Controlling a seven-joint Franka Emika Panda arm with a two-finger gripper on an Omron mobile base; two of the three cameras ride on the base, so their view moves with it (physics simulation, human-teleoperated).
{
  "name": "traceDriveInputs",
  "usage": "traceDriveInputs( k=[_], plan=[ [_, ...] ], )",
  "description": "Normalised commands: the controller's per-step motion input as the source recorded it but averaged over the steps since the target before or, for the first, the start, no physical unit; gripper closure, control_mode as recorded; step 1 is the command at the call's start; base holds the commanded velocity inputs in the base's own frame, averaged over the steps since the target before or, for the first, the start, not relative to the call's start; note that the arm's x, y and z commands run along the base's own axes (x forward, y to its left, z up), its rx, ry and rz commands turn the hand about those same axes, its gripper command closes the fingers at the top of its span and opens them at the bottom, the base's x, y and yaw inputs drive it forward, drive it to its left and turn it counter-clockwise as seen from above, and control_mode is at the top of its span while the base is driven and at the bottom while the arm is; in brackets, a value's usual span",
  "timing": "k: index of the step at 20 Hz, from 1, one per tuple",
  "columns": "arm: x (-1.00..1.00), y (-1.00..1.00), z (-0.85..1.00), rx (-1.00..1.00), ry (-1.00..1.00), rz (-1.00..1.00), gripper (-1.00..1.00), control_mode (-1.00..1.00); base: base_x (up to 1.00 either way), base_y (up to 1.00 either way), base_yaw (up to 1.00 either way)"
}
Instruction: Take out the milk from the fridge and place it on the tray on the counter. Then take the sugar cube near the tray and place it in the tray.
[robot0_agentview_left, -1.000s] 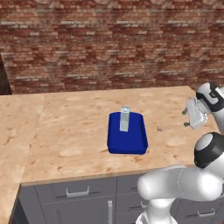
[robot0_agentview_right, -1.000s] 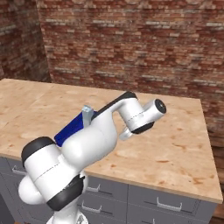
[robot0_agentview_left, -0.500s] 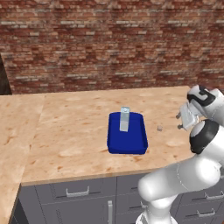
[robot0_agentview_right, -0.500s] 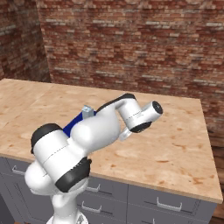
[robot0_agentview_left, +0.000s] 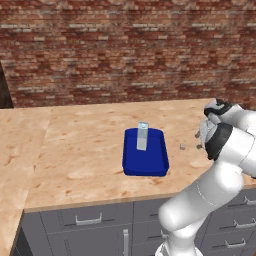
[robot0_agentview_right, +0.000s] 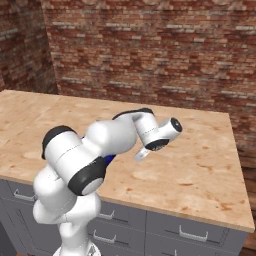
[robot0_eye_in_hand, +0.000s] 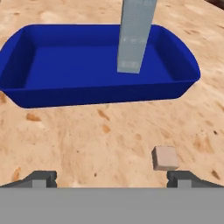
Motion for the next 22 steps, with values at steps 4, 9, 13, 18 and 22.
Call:
traceDriveInputs(
  k=[4,9,13,18,22],
  plan=[
    [0.25,0.00,-0.30,0.00,-0.01,0.00,-1.00,-1.00,0.00,0.00,0.00],
    [0.31,0.00,-0.26,0.00,-0.01,0.00,-1.00,-1.00,0.00,0.00,0.00],
    [0.31,0.00,-0.22,0.00,0.00,0.00,-1.00,-1.00,0.00,0.00,0.00],
    [0.28,0.00,-0.16,0.00,0.00,0.00,-1.00,-1.00,0.00,0.00,0.00],
    [0.28,0.00,-0.14,0.00,0.00,0.01,-1.00,-1.00,0.00,0.00,0.00]
  ],
)
